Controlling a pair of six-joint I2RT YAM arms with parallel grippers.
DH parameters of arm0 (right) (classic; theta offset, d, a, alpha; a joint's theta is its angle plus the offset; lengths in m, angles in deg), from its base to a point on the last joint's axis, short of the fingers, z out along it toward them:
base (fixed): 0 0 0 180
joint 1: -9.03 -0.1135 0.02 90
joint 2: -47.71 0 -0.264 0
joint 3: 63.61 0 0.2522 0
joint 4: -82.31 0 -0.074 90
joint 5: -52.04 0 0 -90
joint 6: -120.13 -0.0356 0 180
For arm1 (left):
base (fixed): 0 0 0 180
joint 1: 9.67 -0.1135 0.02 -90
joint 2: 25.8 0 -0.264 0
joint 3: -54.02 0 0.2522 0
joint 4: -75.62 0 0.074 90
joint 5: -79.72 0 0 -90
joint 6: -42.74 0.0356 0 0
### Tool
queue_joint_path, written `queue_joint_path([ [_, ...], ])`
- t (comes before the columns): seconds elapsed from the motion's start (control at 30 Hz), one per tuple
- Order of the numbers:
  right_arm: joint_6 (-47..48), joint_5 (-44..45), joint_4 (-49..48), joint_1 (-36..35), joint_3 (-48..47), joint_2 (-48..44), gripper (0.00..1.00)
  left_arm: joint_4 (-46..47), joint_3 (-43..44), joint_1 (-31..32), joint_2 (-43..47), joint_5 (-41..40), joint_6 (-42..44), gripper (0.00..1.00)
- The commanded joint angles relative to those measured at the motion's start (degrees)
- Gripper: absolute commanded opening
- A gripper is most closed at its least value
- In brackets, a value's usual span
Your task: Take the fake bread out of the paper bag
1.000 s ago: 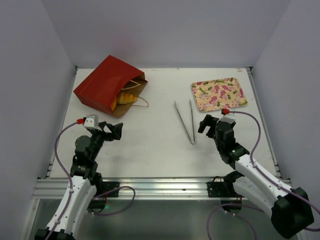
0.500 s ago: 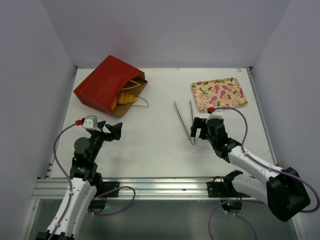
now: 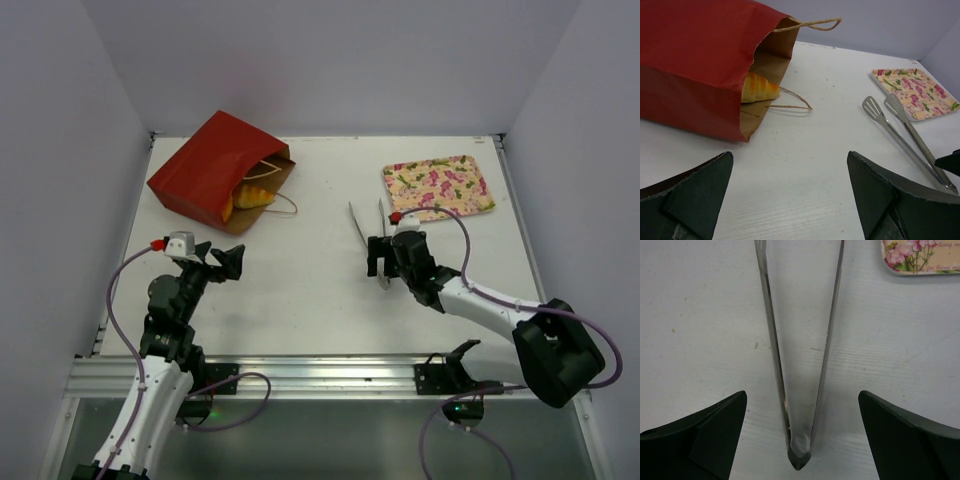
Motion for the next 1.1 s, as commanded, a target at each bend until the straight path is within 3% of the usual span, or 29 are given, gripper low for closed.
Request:
queue_joint_path([
  [0.0,1.7,2.4,-1.7,-1.4,-3.4,1.7,0.99,1.1,-0.5,0.1,0.3,0.2,-0.2,1.0],
  [0.4,2.3,3.0,-0.2,-1.6,-10.4,14.0,0.96,1.5,-0.7,0.1,0.2,0.5,-0.2,1.0],
  [0.67,0.9,5.0,3.3,-1.7,-13.7,17.5,0.93,1.9,-0.8,0.1,0.0,0.7,-0.2,1.0],
  [1.07,-1.4,8.0,8.6,-1.7,-17.9,22.1,0.76,2.6,-0.9,0.1,-0.6,1.4,-0.1,1.0],
])
